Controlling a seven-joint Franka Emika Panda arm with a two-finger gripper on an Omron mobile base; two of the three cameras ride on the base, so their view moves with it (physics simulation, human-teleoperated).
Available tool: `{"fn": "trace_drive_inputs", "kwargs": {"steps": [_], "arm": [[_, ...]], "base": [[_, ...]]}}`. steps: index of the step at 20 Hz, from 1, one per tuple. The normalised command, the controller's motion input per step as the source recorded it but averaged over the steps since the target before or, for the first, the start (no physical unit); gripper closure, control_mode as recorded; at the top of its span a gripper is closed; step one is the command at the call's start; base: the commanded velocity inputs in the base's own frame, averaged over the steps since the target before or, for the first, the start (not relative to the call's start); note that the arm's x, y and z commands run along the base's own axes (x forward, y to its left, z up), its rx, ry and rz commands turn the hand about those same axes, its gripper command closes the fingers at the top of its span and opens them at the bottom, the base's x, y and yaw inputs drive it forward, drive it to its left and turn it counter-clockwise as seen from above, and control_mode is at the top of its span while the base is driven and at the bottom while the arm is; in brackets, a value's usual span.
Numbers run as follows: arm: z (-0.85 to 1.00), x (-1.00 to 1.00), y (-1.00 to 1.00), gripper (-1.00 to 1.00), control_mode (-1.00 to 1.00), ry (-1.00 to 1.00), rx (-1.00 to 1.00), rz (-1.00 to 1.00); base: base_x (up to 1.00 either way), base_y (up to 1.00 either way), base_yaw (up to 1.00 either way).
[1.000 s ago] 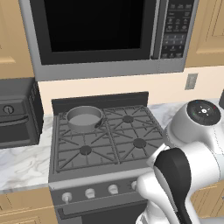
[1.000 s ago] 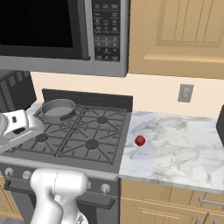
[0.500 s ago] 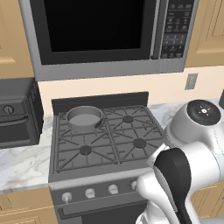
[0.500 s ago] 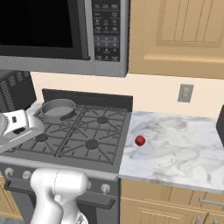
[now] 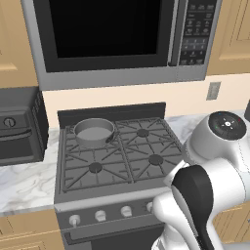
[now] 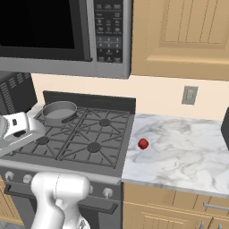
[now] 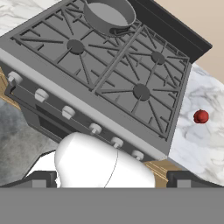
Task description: Turn on the burner for the pot on the stove. Wait thirty seconds for the pot to heat up. Then add the bell pepper to the pot.
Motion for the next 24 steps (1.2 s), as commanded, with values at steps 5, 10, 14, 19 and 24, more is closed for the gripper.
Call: {"fn": "trace_drive_inputs", "kwargs": {"steps": [5,10,14,19,24], "arm": [[0.0,0.0,0.0,-1.0,-1.0,0.0,0.0,0.0],[0.0,0.0,0.0,-1.0,-1.0,0.0,0.0,0.0],[0.0,0.0,0.0,-1.0,-1.0,0.0,0.0,0.0],[0.0,0.0,0.0,-1.0,-1.0,0.0,0.0,0.0],[0.0,0.0,0.0,-1.0,-1.0,0.0,0.0,0.0]], "base": [[0.0,0.0,0.0],[0.0,0.0,0.0],[0.0,0.0,0.0],[0.0,0.0,0.0],[0.0,0.0,0.0]]}}
